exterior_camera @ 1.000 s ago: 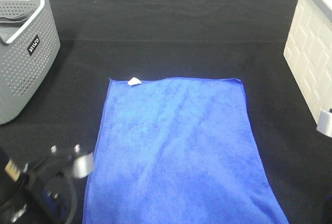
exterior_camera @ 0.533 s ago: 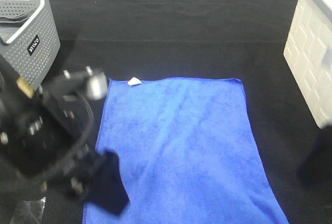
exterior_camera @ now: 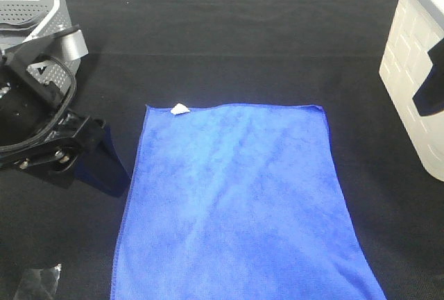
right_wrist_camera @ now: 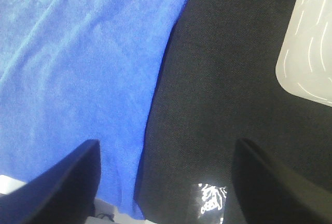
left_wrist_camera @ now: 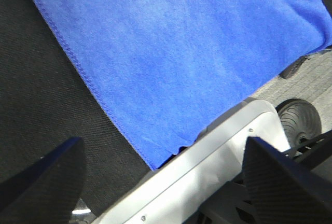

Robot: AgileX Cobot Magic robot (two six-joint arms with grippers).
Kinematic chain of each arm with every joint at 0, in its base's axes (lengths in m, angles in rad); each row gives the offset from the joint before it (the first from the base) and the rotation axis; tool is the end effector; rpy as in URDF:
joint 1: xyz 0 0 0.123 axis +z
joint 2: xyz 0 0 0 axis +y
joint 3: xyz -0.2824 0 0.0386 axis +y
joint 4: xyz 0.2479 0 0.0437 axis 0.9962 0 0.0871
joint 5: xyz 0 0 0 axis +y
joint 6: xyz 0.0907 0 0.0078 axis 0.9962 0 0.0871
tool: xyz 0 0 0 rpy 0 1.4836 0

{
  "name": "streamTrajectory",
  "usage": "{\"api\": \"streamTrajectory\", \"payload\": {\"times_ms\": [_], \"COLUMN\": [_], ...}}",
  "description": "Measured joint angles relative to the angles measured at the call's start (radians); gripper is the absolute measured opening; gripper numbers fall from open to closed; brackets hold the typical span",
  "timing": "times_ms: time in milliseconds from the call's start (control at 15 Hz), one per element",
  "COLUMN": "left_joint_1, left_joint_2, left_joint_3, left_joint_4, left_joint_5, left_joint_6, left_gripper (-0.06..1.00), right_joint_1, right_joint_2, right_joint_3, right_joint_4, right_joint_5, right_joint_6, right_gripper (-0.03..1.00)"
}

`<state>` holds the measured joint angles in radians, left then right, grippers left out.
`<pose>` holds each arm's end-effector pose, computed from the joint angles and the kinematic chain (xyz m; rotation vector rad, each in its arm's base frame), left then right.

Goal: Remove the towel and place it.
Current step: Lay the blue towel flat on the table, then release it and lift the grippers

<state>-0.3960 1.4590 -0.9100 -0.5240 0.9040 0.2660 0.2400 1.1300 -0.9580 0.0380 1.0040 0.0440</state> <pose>0.2296 -0.1348 0.2353 0.5407 2.8450 -0.6707 0.2016 0.0523 0.3148 -0.2442 2.6549 0.1417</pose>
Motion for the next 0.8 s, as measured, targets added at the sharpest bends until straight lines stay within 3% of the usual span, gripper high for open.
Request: {"api": "streamTrajectory", "payload": {"times_ms": [200,467,533,800], "left_joint_1": [0.000,0.000,0.000,0.069], "left_joint_2": [0.000,0.024,0.048,0.203], "left_joint_3": [0.000,-0.049,-0.088,-0.294], "left_joint_4": [0.033,0.088,0.099,0.143], "left_joint_5": [-0.024,-0.071,-0.059,0.007], "left_joint_6": [0.000,0.000,0.000,0.005], "left_gripper": [0.78,0.89,0.90,0.90], "right_joint_1": [0.000,-0.020,-0.051,-0.190], "right_joint_2": [0.000,0.098,0.152,0.429], "right_joint_3": [-0.001,-0.090,-0.153,-0.396], "right_joint_4": [-0.002,0.016,0.048,0.353], "right_joint_5": [0.025,0.104,0.113,0.204], "right_joint_6": [0.089,0.065,0.017,-0.267], "right_gripper": [0.74,0.82,0.82,0.82]}}
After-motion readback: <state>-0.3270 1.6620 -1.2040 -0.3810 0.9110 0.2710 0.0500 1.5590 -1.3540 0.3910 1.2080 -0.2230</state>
